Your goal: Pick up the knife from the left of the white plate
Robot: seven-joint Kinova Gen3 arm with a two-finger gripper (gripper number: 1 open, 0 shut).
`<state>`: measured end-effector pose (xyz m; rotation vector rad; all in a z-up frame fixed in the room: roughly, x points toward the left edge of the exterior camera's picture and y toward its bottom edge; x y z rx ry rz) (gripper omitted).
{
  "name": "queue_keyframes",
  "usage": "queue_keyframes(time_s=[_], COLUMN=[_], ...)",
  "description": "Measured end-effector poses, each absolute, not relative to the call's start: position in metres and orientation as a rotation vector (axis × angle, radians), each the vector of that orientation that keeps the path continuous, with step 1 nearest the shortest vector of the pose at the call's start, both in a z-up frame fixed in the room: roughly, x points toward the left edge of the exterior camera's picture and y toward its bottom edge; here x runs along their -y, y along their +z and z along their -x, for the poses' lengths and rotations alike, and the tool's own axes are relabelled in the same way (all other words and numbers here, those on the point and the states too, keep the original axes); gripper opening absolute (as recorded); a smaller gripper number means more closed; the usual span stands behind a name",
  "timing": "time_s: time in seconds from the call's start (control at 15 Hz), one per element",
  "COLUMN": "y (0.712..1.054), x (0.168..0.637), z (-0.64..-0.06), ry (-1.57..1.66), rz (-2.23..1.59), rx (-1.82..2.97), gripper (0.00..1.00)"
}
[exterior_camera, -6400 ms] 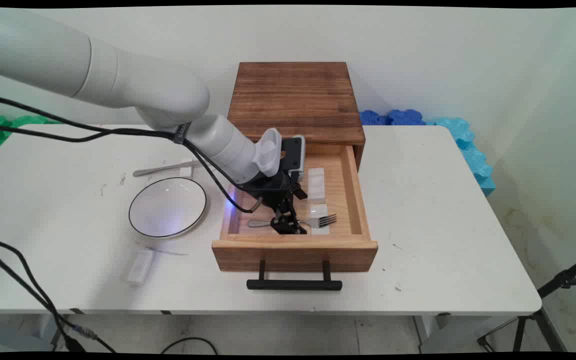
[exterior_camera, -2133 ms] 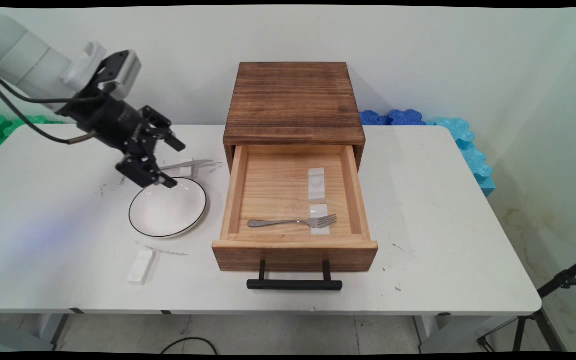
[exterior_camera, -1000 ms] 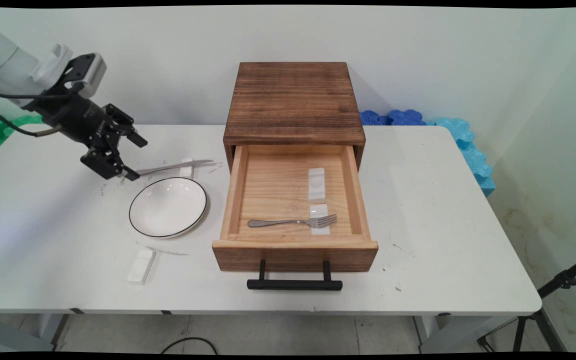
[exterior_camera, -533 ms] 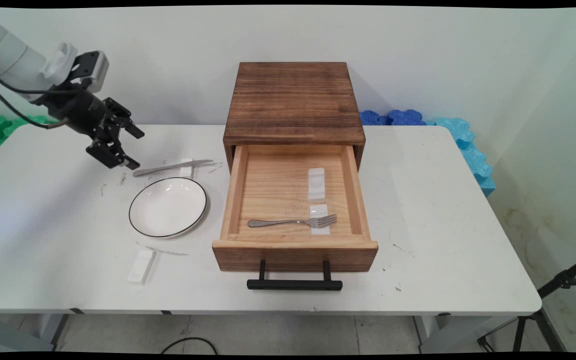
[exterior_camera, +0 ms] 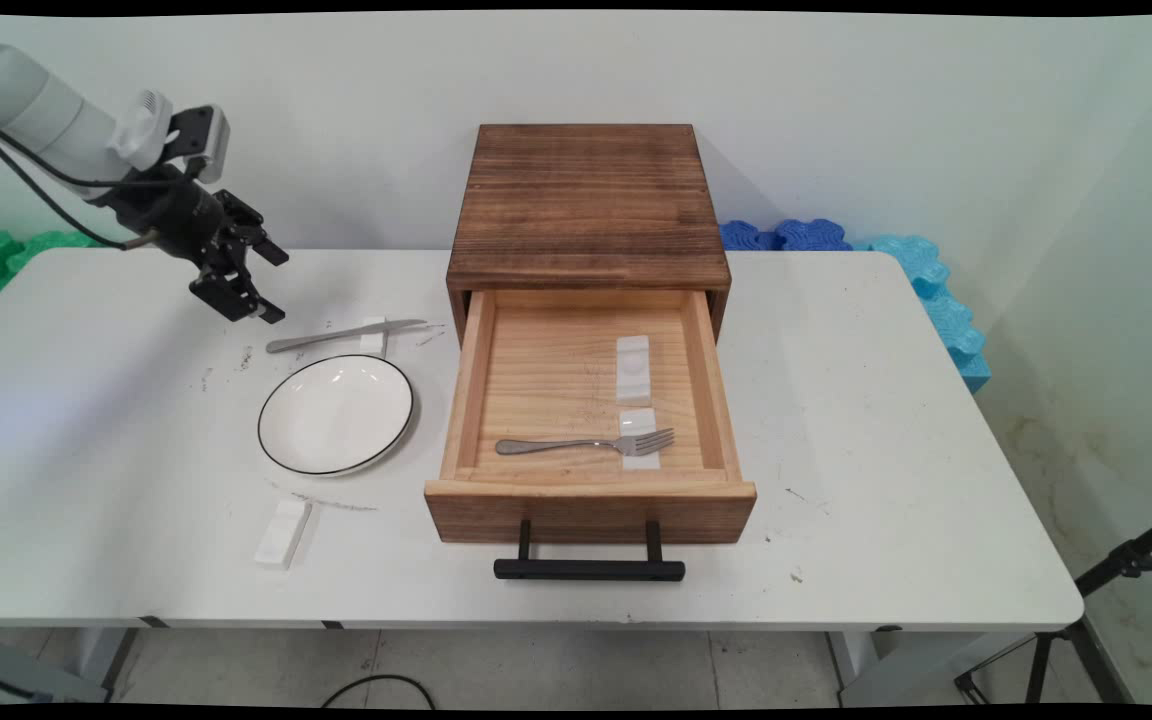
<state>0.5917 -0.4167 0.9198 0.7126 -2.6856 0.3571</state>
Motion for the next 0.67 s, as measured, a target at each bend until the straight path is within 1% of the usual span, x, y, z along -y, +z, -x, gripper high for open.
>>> queue_keyframes(time_s=[0.33, 0.67], y=[0.904, 0.880], x=[0.433, 0.450], z=[-0.602, -0.610], ry=[0.367, 0.359], rz=[-0.727, -0.726], rx=[2.699, 2.724], gripper=[1.00, 1.00])
